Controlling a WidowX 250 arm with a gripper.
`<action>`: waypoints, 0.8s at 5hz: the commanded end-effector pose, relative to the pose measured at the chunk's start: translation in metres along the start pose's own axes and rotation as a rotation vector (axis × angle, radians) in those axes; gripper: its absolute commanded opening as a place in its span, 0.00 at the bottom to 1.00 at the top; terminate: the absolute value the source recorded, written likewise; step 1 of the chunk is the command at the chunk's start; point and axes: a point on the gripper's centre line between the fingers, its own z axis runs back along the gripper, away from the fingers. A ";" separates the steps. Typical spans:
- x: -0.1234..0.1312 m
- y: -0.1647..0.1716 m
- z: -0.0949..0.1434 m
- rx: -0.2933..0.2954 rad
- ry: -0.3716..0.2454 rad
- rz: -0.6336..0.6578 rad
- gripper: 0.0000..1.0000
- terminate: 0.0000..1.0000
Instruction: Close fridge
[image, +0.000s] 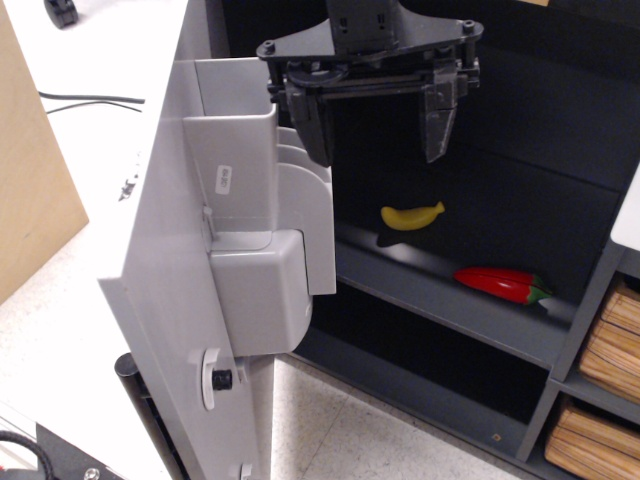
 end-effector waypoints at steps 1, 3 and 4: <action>0.000 0.000 0.000 0.000 0.000 0.000 1.00 0.00; -0.010 0.018 0.036 -0.047 -0.068 0.027 1.00 0.00; -0.021 0.035 0.051 -0.044 -0.103 0.021 1.00 0.00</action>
